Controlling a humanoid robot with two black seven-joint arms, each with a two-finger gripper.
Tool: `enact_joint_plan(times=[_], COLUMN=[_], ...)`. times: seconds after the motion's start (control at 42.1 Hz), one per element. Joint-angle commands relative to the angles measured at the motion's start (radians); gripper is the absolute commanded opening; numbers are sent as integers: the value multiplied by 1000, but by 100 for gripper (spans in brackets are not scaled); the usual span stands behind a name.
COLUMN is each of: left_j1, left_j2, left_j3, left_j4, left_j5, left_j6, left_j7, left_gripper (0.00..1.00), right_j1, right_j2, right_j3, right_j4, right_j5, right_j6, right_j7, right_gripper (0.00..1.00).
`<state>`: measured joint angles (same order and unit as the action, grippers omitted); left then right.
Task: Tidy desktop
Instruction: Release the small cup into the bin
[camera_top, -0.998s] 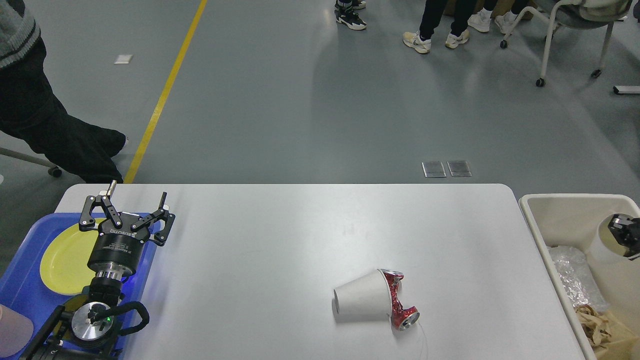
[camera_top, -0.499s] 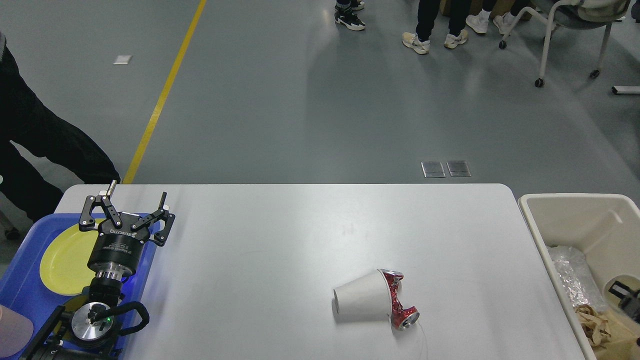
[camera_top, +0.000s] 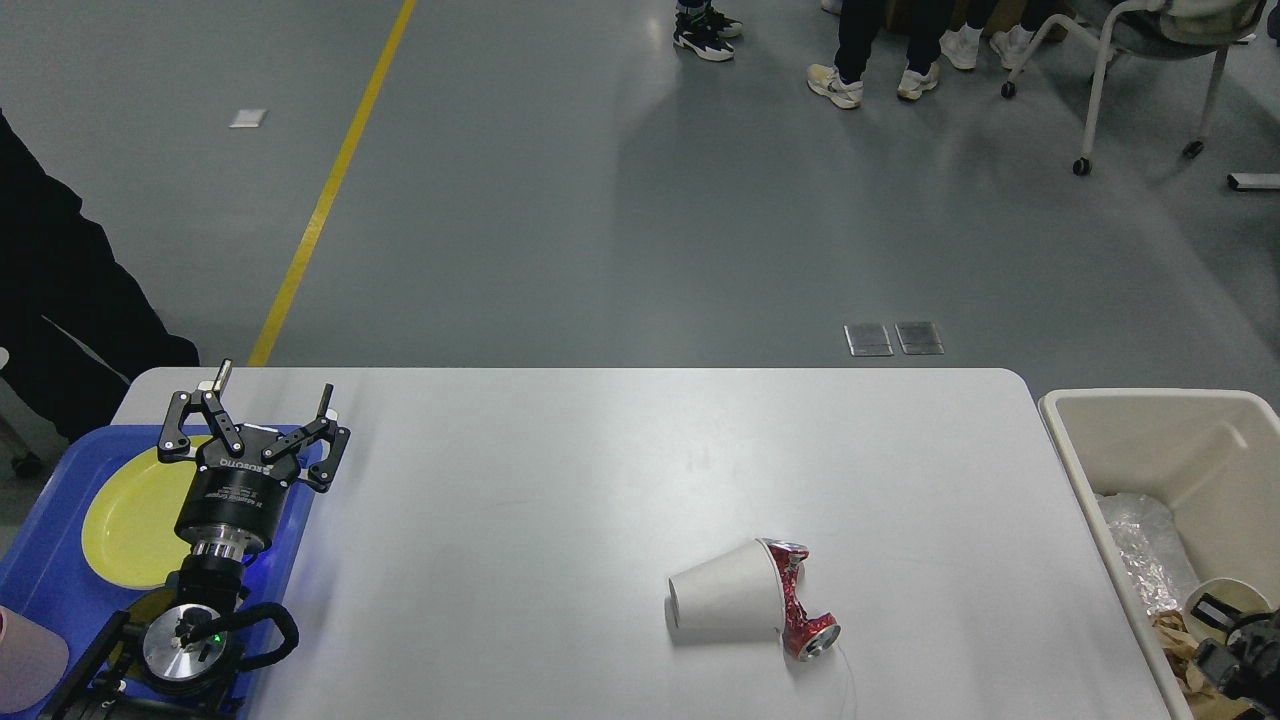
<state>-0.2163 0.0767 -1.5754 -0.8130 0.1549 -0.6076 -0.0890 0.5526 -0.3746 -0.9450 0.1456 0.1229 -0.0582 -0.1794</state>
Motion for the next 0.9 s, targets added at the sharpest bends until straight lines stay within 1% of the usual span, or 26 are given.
enact_joint_plan(times=[0.0, 0.024, 0.071, 0.119, 0.143, 0.475, 0.594, 0.665, 0.76, 0.879], left_j1=[0, 0, 0, 0, 0, 0, 0, 0, 0, 0], left_j2=[0, 0, 0, 0, 0, 0, 0, 0, 0, 0], left_j3=[0, 0, 0, 0, 0, 0, 0, 0, 0, 0], left_j4=[0, 0, 0, 0, 0, 0, 0, 0, 0, 0], left_j5=[0, 0, 0, 0, 0, 0, 0, 0, 0, 0], left_j6=[0, 0, 0, 0, 0, 0, 0, 0, 0, 0], left_j7=[0, 0, 0, 0, 0, 0, 0, 0, 0, 0], left_gripper=[96, 96, 96, 96, 96, 96, 96, 96, 96, 96], right_j1=[0, 1, 1, 1, 3, 18, 85, 131, 229, 400], right_j2=[0, 0, 0, 0, 0, -1, -24, -62, -101, -141], right_j3=[0, 2, 2, -1, -1, 2, -1, -12, -26, -89], right_j4=[5, 6, 8, 8, 8, 22, 54, 98, 193, 323], right_j5=[0, 0, 0, -2, -2, -2, -3, -12, -22, -61], right_j6=[0, 0, -2, -3, -3, 3, 20, 26, 60, 164], right_j7=[0, 1, 1, 1, 1, 6, 11, 11, 9, 9], right_gripper=[29, 44, 71, 94, 100, 100, 100, 100, 100, 100])
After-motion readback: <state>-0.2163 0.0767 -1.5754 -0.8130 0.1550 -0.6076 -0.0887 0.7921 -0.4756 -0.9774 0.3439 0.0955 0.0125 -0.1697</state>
